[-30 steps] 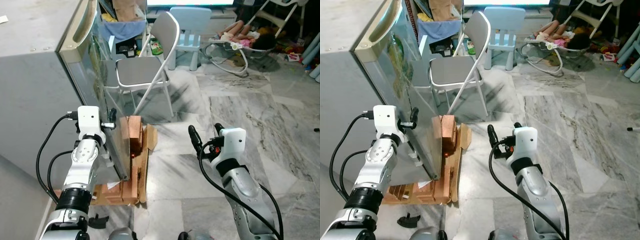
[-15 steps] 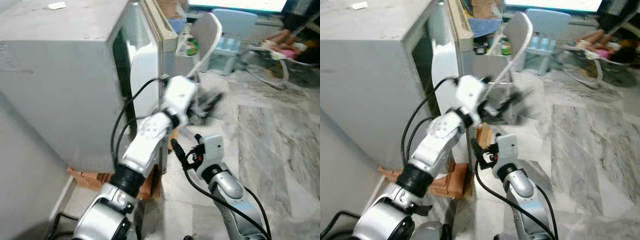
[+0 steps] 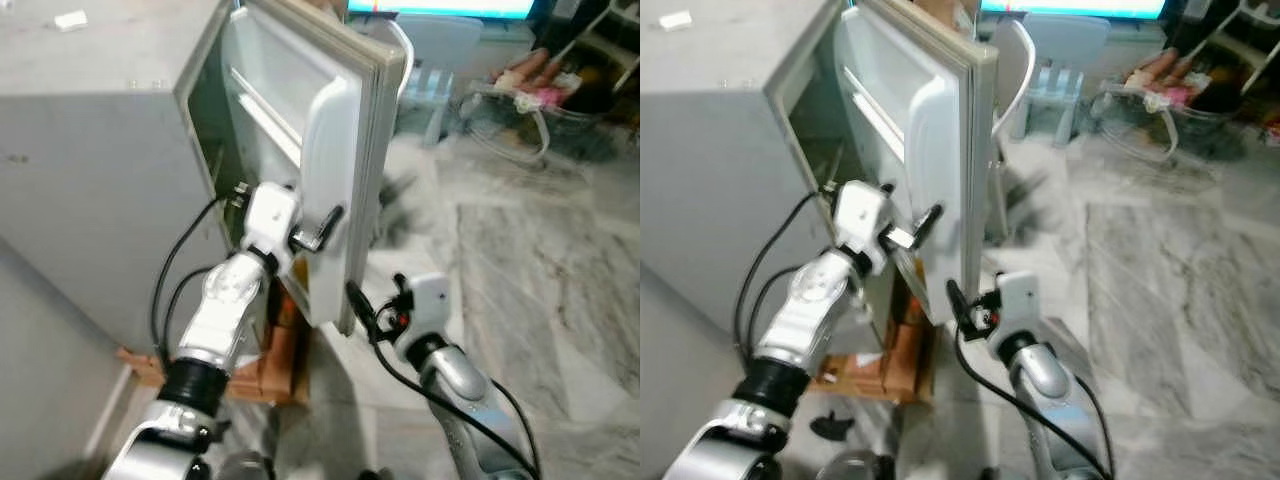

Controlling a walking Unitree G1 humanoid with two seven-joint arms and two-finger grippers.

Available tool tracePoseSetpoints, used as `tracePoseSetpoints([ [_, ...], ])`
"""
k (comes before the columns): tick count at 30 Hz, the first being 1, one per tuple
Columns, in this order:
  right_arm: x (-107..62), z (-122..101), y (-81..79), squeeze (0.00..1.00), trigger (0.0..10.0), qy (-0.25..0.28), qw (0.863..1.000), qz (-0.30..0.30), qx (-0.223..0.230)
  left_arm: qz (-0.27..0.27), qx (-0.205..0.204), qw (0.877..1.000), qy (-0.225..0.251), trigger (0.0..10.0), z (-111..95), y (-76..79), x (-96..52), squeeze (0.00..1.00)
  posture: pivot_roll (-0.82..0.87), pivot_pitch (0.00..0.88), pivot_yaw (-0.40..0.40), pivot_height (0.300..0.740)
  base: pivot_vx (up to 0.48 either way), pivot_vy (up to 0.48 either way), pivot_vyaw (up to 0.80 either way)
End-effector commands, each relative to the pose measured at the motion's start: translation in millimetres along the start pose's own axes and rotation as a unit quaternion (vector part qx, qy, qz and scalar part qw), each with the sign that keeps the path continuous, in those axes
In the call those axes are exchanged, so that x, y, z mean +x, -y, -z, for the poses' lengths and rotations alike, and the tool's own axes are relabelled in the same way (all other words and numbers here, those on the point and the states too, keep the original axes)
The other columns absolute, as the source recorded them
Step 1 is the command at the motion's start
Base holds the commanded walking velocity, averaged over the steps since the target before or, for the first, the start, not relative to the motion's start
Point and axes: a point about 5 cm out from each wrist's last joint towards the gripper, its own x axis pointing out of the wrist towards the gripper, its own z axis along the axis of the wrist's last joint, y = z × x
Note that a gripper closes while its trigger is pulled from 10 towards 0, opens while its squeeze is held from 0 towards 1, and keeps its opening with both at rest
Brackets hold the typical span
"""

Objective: Restocking fridge

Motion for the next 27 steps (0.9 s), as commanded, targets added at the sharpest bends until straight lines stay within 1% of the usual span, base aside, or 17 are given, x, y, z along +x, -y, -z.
tracePoseSetpoints([
  [1,-2.4,0.2,7.4,0.00,10.0,-0.002,1.000,0.010,-0.007,0.012,0.017,1.000,0.015,10.0,-6.8,7.8,0.5,0.00,0.08,0.000,0.018,0.740,0.277,-0.386,-0.80],
  [2,-2.3,0.2,7.5,0.00,10.0,-0.002,1.000,0.009,-0.007,0.009,0.016,1.000,0.012,10.0,-4.9,8.0,-1.5,0.00,0.08,0.000,0.017,0.740,0.281,-0.386,-0.80],
  [4,-2.2,0.2,7.7,0.00,10.0,-0.001,1.000,0.010,-0.008,0.009,0.011,1.000,0.009,10.0,-2.3,10.7,-3.0,0.00,0.08,0.000,0.017,0.740,0.315,-0.360,0.00],
  [8,-1.3,-1.1,7.5,0.00,10.0,0.004,1.000,0.010,-0.013,0.004,0.014,1.000,0.004,10.0,-0.9,13.4,0.5,0.00,0.07,0.000,0.022,0.740,0.356,-0.318,0.00],
  [9,-1.1,-1.4,7.5,0.00,10.0,0.005,1.000,0.011,-0.016,-0.008,0.027,1.000,-0.007,10.0,1.3,11.2,3.1,0.00,0.07,0.000,0.023,0.740,0.431,0.000,0.00],
  [11,-1.3,-2.5,7.4,0.00,10.0,0.008,1.000,0.012,-0.017,-0.039,0.033,0.998,-0.025,10.0,4.7,4.4,5.9,0.00,0.07,0.000,0.025,0.740,0.439,0.000,0.00],
  [12,-1.5,-3.2,7.4,0.00,10.0,0.011,1.000,0.013,-0.019,-0.068,0.033,0.996,-0.036,10.0,6.0,-3.4,7.7,0.00,0.07,0.000,0.027,0.740,0.480,0.000,0.00],
  [13,-1.6,-3.9,7.4,0.00,10.0,0.013,1.000,0.013,-0.021,-0.103,0.032,0.993,-0.049,10.0,7.3,-14.5,8.9,0.00,0.07,0.000,0.030,0.740,0.480,0.000,0.00],
  [14,-1.7,-4.0,7.4,0.00,10.0,0.013,1.000,0.013,-0.021,-0.111,0.032,0.992,-0.052,10.0,7.6,-16.9,9.0,0.00,0.07,0.000,0.030,0.740,0.480,0.000,0.00],
  [16,-1.8,-3.9,8.0,0.00,10.0,0.014,1.000,0.013,-0.021,-0.134,0.013,0.990,-0.039,10.0,4.3,-25.7,9.2,0.00,0.06,0.000,0.032,0.740,0.480,0.000,0.00],
  [18,-1.8,-3.7,8.3,0.00,10.0,0.014,1.000,0.014,-0.021,-0.139,0.013,0.990,-0.027,10.0,1.3,-27.4,9.4,0.00,0.06,0.000,0.032,0.740,0.428,0.000,0.00],
  [20,-1.7,-3.4,8.3,0.00,10.0,0.015,1.000,0.014,-0.021,-0.140,0.000,0.990,-0.019,10.0,-0.3,-27.5,8.8,0.00,0.07,0.000,0.032,0.740,0.000,0.000,0.00],
  [23,-1.2,-2.7,7.8,0.00,10.0,0.017,1.000,0.015,-0.018,-0.142,-0.003,0.990,-0.019,10.0,3.9,-24.1,3.0,0.00,0.07,0.000,0.033,0.740,0.000,0.000,0.00],
  [24,-0.5,-3.5,7.6,0.00,10.0,0.019,0.999,0.012,-0.030,-0.145,-0.001,0.989,-0.021,10.0,7.6,-23.1,-2.1,0.00,0.07,0.000,0.035,0.740,0.000,0.000,0.00],
  [25,-0.2,-3.9,7.3,0.00,10.0,0.020,0.999,0.010,-0.039,-0.146,0.001,0.989,-0.021,10.0,9.0,-23.1,-4.0,0.00,0.07,0.000,0.035,0.740,0.000,0.000,0.00],
  [26,0.2,-6.8,6.3,0.00,10.0,0.031,0.998,0.007,-0.045,-0.159,0.003,0.987,-0.026,10.0,14.7,-25.7,-12.9,0.00,0.07,0.000,0.036,0.740,0.000,0.000,0.80],
  [27,0.2,-6.8,6.3,0.00,10.0,0.031,0.998,0.007,-0.045,-0.159,0.003,0.987,-0.026,10.0,14.7,-25.7,-12.9,0.00,0.07,0.000,0.036,0.740,0.000,0.000,0.80],
])
